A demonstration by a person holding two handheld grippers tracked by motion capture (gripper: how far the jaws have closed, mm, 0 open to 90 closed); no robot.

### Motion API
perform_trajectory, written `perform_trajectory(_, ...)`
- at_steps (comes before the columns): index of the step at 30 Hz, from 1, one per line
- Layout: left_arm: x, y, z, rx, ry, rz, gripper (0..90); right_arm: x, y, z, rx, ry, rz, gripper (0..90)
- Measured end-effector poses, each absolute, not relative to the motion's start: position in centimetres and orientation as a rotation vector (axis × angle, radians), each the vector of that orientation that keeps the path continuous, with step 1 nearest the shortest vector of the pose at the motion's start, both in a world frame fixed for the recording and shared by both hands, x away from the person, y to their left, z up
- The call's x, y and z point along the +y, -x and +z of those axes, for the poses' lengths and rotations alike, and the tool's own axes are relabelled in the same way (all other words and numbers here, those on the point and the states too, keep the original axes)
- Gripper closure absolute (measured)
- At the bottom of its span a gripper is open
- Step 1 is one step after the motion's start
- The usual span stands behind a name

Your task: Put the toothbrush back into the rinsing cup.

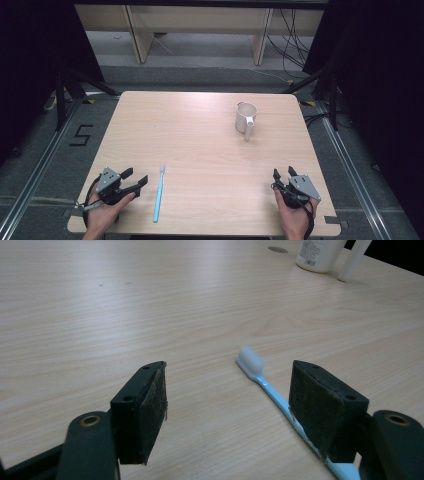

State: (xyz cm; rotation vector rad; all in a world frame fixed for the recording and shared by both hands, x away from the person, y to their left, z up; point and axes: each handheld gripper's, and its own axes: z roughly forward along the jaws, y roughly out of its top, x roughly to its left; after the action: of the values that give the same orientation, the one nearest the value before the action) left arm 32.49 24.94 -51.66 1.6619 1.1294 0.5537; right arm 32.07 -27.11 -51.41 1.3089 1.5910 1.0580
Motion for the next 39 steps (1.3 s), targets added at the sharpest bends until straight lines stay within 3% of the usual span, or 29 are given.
perform_trajectory(11, 22.4, -32.9, -49.3, 1.203, -1.845, 0.453, 33.6, -27.3, -32.2, -51.4, 1.609, -1.322, 1.088, 47.8)
perform_trajectory(15, 22.1, -33.7, -47.9, 1.201, -2.09, 0.356, 34.1, -26.8, -32.1, -51.3, 1.615, -1.367, 1.055, 47.2)
perform_trajectory(22, 20.7, -35.2, -46.4, 1.266, -2.245, 0.245, 33.6, -27.1, -32.4, -51.3, 1.643, -1.34, 1.05, 46.6)
perform_trajectory(27, 19.3, -36.8, -46.2, 1.346, -2.361, 0.065, 37.4, -26.9, -32.3, -51.3, 1.645, -1.384, 1.056, 46.2)
perform_trajectory(30, 18.5, -37.4, -46.6, 1.42, -2.402, 0.033, 38.0, -27.4, -32.5, -51.3, 1.657, -1.331, 1.042, 46.2)
perform_trajectory(39, 16.7, -37.9, -47.0, 1.417, -2.503, 0.0, 40.6, -27.1, -32.4, -51.3, 1.653, -1.378, 1.056, 46.3)
